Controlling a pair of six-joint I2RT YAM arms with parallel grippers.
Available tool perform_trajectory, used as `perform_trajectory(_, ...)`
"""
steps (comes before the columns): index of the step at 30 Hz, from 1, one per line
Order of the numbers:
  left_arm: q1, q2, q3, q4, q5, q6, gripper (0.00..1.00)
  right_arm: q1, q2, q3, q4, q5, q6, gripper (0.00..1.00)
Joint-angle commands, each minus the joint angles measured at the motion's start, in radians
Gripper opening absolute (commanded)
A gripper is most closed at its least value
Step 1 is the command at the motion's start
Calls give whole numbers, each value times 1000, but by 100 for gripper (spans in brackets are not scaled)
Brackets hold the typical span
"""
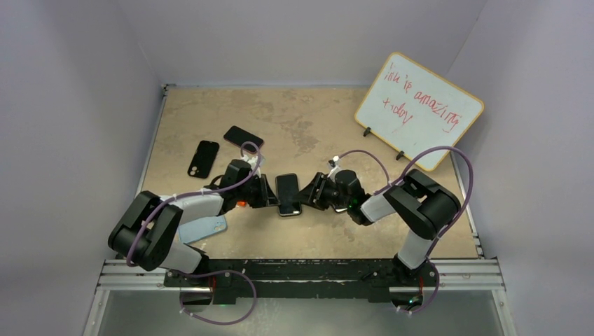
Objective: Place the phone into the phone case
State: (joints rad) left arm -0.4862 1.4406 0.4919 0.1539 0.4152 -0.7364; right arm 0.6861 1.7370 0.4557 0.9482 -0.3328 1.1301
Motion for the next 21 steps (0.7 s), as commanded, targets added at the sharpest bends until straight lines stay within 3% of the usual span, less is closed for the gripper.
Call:
perform_trajectory(1, -6, -27, 8, -101, -47, 63, 10, 27, -10, 39, 215, -102, 55, 51)
perform_trajectory(11, -6, -30, 22, -134, -77, 89, 9, 27, 21, 60, 192, -113, 45, 52)
perform_trajectory(21, -6, -23, 26, -138, -86, 86, 9, 32, 8, 92, 58, -102, 3, 53)
